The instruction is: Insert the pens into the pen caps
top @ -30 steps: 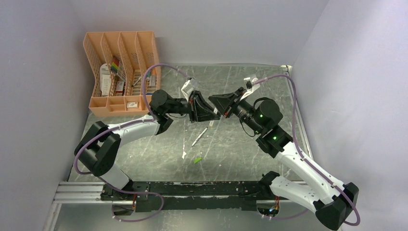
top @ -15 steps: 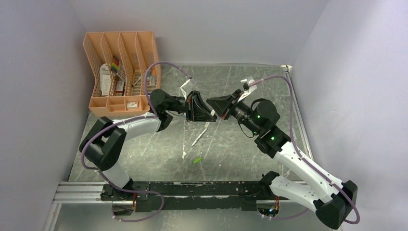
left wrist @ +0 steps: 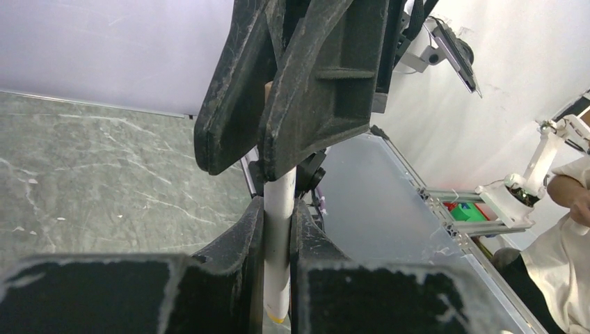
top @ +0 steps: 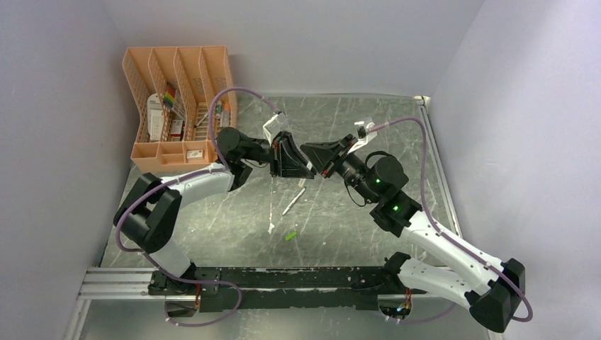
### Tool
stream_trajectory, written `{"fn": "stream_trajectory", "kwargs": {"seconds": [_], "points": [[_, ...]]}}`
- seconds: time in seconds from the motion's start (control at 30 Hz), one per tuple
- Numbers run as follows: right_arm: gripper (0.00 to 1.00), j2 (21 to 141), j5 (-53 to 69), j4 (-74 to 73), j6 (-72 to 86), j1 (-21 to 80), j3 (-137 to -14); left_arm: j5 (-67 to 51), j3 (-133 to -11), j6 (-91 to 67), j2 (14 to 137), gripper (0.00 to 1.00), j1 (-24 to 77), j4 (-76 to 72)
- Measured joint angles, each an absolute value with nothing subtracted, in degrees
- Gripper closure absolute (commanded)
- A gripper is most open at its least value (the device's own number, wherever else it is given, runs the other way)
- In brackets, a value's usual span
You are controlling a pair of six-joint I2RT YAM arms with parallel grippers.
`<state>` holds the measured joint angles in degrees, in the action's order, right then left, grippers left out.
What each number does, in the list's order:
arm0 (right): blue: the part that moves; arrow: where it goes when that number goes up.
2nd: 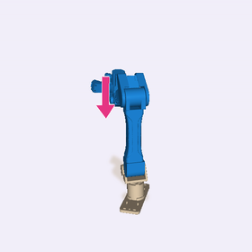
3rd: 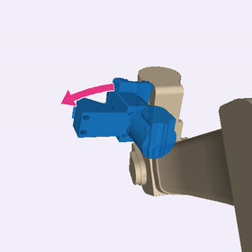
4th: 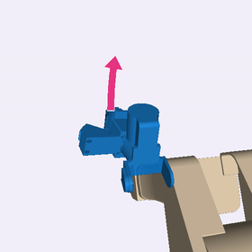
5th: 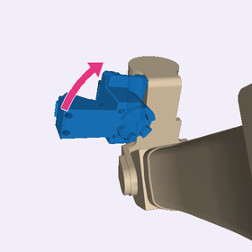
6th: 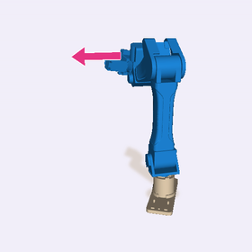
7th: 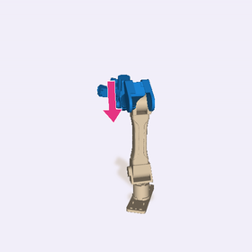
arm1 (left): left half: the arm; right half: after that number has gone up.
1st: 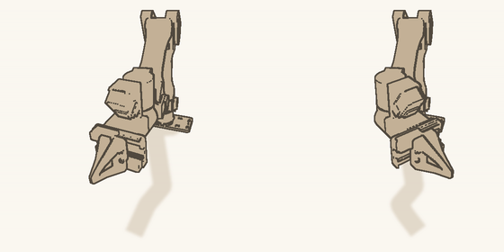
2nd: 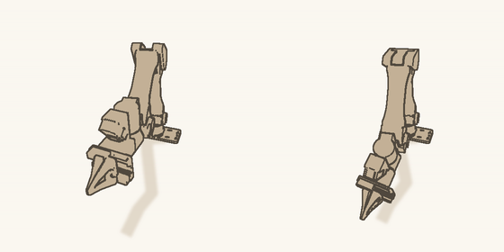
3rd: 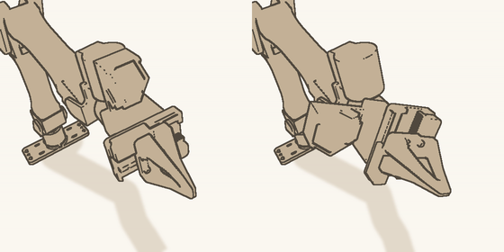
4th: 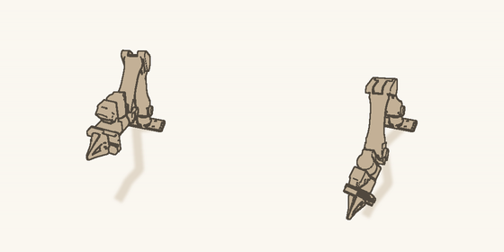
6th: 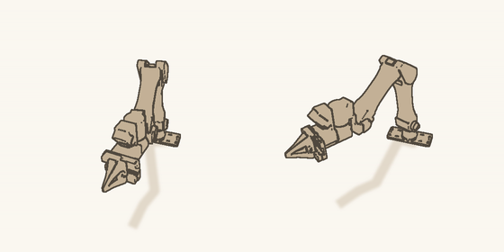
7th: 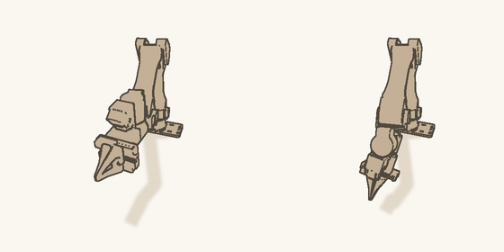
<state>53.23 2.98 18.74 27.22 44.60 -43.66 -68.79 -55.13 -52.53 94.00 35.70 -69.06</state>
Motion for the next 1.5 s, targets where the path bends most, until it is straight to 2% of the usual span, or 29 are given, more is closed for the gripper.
{"fn": "stream_trajectory", "kwargs": {"seconds": [0.2,0.23,0.27,0.43,0.57,0.63,0.8,0.97,1.13,1.3,1.5], "points": [[1.0,53.5,0.3,20.5,27.2,45.8,-43.6,-70.6,-56.9,-50.4,93.4,0.93,35.2,-65.6],[0.97,53.4,-0.2,20.4,27.1,46.1,-43.6,-70.7,-56.9,-50.1,93.2,0.93,35.1,-64.9],[0.92,53.3,-0.8,20.0,27.1,46.3,-43.7,-70.8,-56.9,-49.8,93.1,0.93,35.1,-64.5],[0.77,51.5,-5.0,14.6,27.2,48.6,-45.4,-69.1,-53.4,-48.8,90.8,0.93,35.2,-64.4],[0.53,50.5,-9.6,5.5,27.2,50.6,-46.0,-62.6,-47.2,-46.6,88.2,0.93,33.1,-64.2],[0.48,49.2,-13.1,1.8,27.0,50.7,-46.0,-59.9,-45.6,-45.1,88.4,0.93,30.5,-62.7],[0.47,45.1,-19.9,-3.1,25.0,50.5,-46.2,-50.9,-47.1,-38.0,90.6,0.93,27.9,-49.2],[0.48,45.0,-21.9,-6.3,24.6,50.4,-46.4,-33.6,-57.5,-29.9,95.6,0.93,29.1,-27.1],[0.49,46.6,-21.3,-8.0,25.1,50.3,-44.7,-17.9,-67.1,-26.1,102.0,0.93,29.8,-11.5],[0.5,49.3,-20.3,-8.5,25.2,50.2,-43.4,-5.2,-74.3,-23.4,107.4,0.93,31.7,-0.2],[0.51,51.3,-19.5,-8.3,25.1,50.0,-43.1,2.5,-77.5,-22.3,111.2,0.93,33.5,6.5]]}}
